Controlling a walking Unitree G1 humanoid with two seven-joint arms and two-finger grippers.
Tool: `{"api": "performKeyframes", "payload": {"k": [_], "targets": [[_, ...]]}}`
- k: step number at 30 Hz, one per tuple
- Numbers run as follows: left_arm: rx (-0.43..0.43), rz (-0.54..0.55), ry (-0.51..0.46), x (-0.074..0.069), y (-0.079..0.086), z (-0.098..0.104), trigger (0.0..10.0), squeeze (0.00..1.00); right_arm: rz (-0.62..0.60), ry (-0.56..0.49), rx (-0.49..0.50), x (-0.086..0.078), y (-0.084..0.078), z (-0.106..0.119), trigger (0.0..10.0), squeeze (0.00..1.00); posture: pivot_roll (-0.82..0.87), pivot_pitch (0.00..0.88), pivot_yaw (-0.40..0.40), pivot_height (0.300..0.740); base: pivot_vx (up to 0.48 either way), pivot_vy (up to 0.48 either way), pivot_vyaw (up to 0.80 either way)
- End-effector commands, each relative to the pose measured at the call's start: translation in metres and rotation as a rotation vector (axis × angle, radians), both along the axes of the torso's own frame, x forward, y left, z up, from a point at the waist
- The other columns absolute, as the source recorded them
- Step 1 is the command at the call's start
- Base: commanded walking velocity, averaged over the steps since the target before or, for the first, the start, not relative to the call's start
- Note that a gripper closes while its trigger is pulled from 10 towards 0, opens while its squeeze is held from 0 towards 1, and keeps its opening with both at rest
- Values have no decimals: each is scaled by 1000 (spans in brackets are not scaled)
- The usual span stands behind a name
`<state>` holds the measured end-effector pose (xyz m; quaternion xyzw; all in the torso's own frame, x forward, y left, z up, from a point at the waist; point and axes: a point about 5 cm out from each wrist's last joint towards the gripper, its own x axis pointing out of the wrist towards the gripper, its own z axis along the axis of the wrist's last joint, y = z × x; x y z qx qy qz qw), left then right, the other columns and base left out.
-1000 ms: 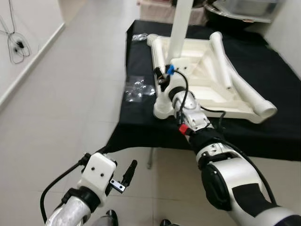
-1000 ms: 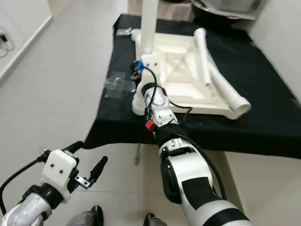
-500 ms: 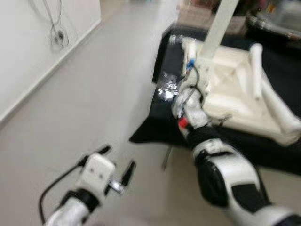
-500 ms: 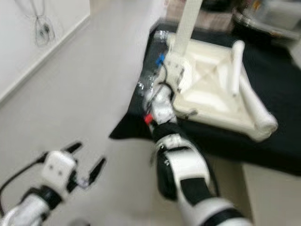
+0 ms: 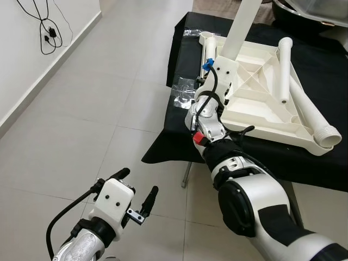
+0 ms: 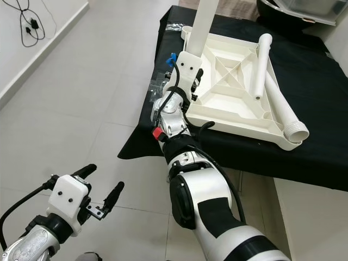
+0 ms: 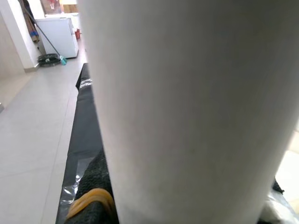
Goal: Building children table
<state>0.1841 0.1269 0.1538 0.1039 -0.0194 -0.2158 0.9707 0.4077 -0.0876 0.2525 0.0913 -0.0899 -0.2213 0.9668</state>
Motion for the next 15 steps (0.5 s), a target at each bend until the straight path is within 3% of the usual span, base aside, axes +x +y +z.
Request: {"api": "performKeyframes", "payload": {"k": [1, 5, 6, 10, 15], "targets": [[6, -5, 27, -2, 0, -6, 10000, 0, -65, 185, 39, -4, -15, -45, 0, 0, 186, 207, -112, 740, 0, 0, 0], [5, -3, 21, -1, -1, -5, 10000, 0, -191, 206, 71, -9, -31, -58, 0, 0, 186, 208, -114, 740, 0, 0, 0], [3, -6, 19, 0, -2, -5, 10000, 0, -265, 220, 117, -12, -40, -63, 0, 0, 187, 207, -112, 740, 0, 0, 0], [5, -13, 17, 0, -3, -4, 10000, 0, -356, 226, 205, -15, -50, -66, 0, 0, 195, 207, -111, 740, 0, 0, 0], [7, -16, 17, 1, -3, -4, 10000, 0, -363, 207, 207, -14, -48, -60, 0, 0, 194, 206, -110, 740, 0, 0, 0]]}}
